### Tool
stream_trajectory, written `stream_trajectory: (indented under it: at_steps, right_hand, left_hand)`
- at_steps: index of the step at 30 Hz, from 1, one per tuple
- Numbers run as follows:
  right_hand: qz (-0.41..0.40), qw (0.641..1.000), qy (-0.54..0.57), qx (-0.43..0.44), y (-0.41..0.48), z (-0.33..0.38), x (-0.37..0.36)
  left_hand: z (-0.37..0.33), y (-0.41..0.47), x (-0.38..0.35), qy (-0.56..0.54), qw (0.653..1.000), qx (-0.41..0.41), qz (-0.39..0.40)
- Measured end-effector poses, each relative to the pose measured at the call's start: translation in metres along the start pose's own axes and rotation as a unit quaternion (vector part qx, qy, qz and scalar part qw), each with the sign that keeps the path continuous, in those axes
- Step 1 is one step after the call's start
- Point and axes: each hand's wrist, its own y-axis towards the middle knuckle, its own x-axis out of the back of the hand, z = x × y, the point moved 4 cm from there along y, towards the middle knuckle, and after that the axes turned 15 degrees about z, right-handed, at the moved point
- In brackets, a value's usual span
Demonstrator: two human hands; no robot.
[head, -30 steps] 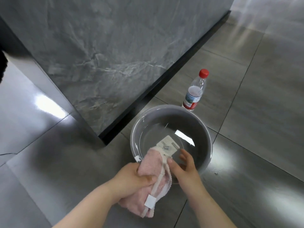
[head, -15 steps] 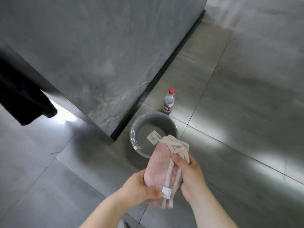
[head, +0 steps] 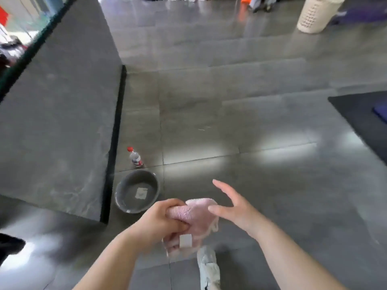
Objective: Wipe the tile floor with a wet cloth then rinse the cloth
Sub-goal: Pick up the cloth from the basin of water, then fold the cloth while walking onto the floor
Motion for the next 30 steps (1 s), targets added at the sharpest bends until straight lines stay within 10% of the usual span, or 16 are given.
stream_trajectory:
  at_steps: [18,30]
  right_hand:
    - [-0.348,0.897,0.226,-0.151,-0.499,-0.338,-0.003]
    - [-0.411,0.868,0.223,-0.169,-0.707,-0.491,0.104]
  left_hand:
    - [0.023,0.038,-0.578,0.215,0.883,0.079,0.409]
    - [0.022,0.077,-0.865,0.206,0.88,0.076,0.421]
